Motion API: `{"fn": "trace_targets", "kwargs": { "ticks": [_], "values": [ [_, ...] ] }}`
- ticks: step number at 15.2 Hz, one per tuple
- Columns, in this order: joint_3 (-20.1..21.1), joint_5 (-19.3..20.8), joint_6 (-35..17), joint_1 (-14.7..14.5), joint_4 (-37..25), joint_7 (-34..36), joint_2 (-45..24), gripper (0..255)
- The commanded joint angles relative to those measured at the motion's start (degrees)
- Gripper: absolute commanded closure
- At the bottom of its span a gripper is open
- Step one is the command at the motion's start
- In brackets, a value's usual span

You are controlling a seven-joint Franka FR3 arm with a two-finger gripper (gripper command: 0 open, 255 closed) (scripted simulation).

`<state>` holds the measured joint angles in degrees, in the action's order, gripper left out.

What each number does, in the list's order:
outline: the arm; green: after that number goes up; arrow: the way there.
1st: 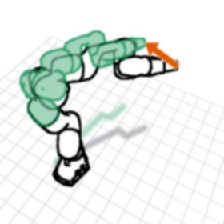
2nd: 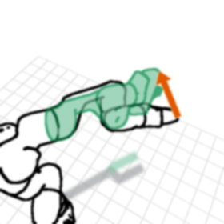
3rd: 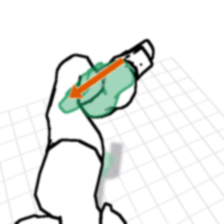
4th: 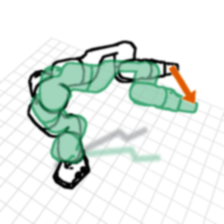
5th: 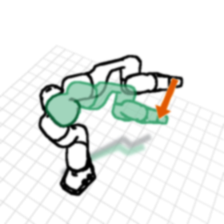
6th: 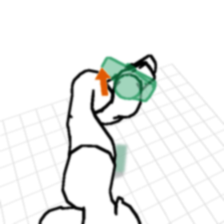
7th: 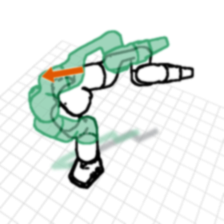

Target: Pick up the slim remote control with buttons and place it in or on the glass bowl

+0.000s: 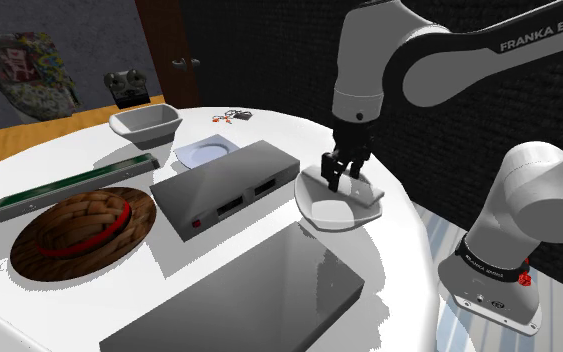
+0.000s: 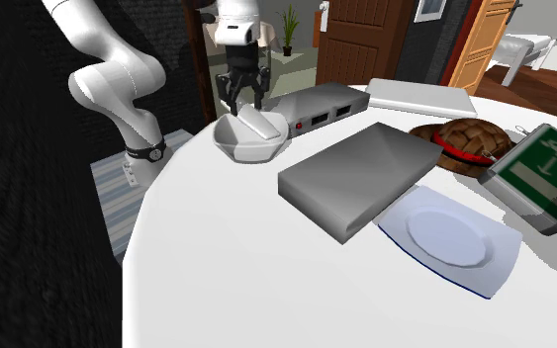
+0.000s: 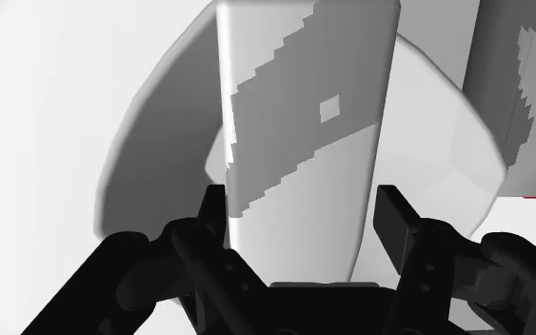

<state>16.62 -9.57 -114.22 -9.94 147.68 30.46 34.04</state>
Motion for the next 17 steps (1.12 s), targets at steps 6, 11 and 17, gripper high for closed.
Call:
{"fn": "trace_targets", "kwargs": {
  "ticks": [6, 11, 17],
  "values": [
    [0.9, -0.5, -5.3, 0.0, 3.5, 0.1, -1.8, 255],
    [0.9, -0.5, -5.3, 0.0, 3.5, 0.1, -1.8, 255],
    [1.2, -0.7, -5.5, -0.3, 3.8, 0.5, -1.6, 0]
  ]
}}
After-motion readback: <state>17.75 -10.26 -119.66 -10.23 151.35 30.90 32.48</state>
